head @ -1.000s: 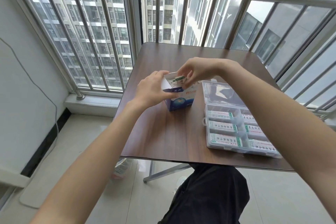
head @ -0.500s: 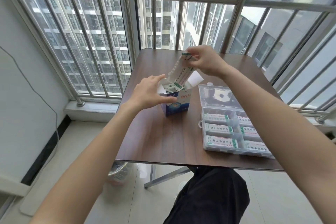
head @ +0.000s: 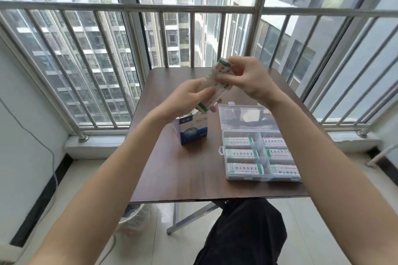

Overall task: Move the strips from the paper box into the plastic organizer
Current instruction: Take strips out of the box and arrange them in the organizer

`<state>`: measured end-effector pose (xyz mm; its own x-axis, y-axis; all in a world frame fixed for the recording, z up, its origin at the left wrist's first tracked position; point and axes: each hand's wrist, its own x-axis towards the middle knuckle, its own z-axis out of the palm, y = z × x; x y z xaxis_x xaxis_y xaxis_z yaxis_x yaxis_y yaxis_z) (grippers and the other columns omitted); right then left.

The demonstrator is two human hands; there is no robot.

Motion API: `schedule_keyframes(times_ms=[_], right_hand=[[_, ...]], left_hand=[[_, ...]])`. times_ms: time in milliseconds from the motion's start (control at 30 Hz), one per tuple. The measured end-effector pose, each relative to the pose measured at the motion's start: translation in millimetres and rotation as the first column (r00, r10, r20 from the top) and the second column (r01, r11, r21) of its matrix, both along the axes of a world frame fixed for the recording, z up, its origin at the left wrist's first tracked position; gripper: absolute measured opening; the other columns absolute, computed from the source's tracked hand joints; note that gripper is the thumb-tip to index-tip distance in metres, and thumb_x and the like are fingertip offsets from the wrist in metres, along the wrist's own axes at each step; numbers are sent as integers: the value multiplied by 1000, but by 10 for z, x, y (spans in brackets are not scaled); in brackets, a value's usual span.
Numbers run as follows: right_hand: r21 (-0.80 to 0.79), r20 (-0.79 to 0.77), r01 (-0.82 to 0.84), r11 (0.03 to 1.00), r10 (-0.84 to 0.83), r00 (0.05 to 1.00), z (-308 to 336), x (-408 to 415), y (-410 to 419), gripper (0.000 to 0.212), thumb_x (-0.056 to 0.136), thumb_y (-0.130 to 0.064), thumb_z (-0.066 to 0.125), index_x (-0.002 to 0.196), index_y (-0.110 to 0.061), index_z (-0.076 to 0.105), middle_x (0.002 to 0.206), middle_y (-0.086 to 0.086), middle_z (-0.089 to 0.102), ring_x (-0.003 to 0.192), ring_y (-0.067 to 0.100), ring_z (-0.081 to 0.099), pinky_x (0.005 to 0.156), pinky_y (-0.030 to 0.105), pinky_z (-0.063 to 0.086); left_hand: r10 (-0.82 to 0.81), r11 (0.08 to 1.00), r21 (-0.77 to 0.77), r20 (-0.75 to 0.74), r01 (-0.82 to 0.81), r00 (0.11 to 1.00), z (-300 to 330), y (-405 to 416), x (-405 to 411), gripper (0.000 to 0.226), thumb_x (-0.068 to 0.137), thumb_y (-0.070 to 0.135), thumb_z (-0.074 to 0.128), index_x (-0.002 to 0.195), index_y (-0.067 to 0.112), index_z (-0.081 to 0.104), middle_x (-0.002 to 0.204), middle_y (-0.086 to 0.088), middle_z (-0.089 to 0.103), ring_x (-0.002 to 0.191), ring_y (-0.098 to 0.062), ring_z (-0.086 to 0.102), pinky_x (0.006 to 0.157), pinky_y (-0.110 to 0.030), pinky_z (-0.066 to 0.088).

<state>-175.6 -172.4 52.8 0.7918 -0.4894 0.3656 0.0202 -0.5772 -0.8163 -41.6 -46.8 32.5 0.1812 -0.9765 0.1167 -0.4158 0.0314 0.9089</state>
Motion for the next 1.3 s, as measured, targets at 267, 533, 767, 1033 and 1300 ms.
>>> schedule_keyframes(times_ms=[267, 533, 767, 1033, 1300], right_hand=[[165, -129, 285, 944, -266, 955, -557, -745, 145, 61, 71, -22, 81, 126, -19, 54, 104, 3, 62, 88, 19, 64, 75, 26, 56], [296, -123, 327, 898, -303, 945, -881, -1002, 201, 48, 77, -4, 75, 121, -11, 55, 68, -1, 67, 61, 5, 61, 59, 20, 49], [320, -134, 311, 895, -282, 950, -993, -1022, 180, 43, 79, -3, 72, 119, -6, 57, 76, 9, 68, 58, 4, 57, 57, 17, 48], [343, -162, 366, 865, -329, 930, -961, -961, -37, 15, 86, -5, 66, 101, -4, 63, 90, 21, 63, 58, 12, 63, 58, 20, 54], [84, -399, 354, 931, -295, 869, -1100, -691, -218, 8, 85, -17, 69, 83, -22, 63, 72, 3, 68, 61, 13, 64, 61, 26, 49]], left_hand=[[-17, 999, 35, -216, 25, 976, -530, -151, -615, 20, 93, 15, 56, 110, 6, 61, 83, -2, 69, 61, -9, 67, 58, -20, 54], [48, 993, 114, -312, -12, 949, -852, -152, -783, 18, 96, 20, 52, 106, 10, 62, 82, -2, 69, 64, -10, 68, 52, -17, 50], [124, 987, 135, -330, -83, 936, -943, -127, -746, 12, 94, 20, 54, 90, 16, 65, 75, 1, 69, 59, -4, 63, 52, -18, 51], [278, 959, 26, -275, -281, 920, -977, 41, -451, 17, 96, 13, 51, 81, 15, 60, 66, 6, 68, 51, -4, 61, 48, -15, 47], [348, 937, 88, -214, -337, 913, -1103, 153, -321, 14, 94, 19, 55, 83, 12, 60, 65, 13, 69, 46, -1, 55, 42, -13, 39]])
